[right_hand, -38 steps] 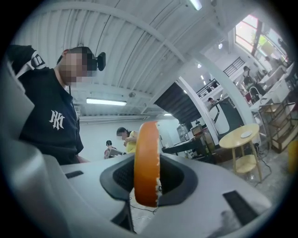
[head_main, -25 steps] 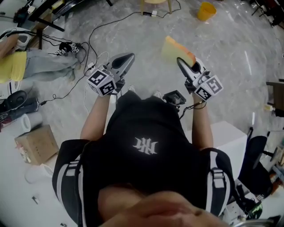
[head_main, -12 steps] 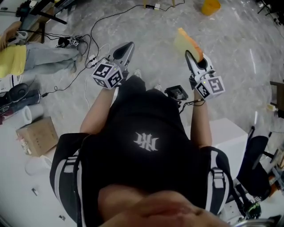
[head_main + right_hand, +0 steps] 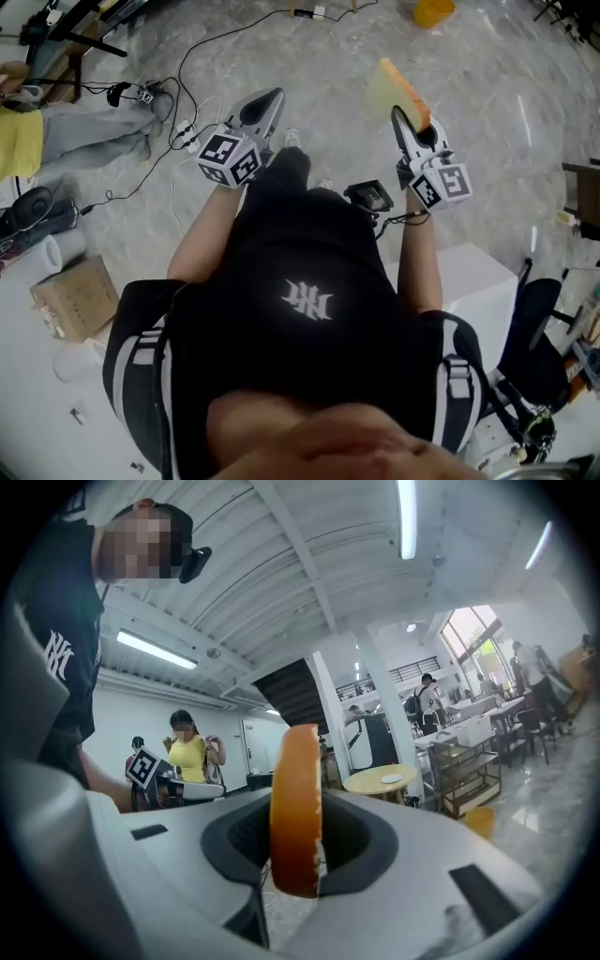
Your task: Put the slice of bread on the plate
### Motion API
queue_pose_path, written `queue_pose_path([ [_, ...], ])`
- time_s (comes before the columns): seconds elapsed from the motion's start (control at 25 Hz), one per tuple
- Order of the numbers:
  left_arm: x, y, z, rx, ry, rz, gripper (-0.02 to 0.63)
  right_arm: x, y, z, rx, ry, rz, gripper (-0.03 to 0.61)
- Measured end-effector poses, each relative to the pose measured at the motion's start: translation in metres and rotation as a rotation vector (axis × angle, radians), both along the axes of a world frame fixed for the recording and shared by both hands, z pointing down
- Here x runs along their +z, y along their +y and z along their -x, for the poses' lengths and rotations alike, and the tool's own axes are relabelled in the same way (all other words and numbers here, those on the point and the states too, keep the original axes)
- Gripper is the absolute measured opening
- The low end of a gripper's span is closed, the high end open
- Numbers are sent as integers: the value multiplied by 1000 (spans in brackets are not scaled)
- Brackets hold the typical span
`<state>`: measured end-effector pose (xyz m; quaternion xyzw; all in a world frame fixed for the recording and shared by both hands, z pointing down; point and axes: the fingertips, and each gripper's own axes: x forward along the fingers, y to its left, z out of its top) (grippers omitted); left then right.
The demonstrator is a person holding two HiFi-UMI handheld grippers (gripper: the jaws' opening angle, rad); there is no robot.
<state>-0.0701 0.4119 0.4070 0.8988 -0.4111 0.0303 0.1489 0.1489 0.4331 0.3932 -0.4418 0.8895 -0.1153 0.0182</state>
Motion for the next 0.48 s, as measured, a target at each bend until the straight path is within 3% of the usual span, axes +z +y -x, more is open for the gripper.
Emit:
queue_pose_path([
  [0.48, 16, -88, 26, 5, 53, 25, 12, 7, -86, 32, -15, 46, 35, 97],
])
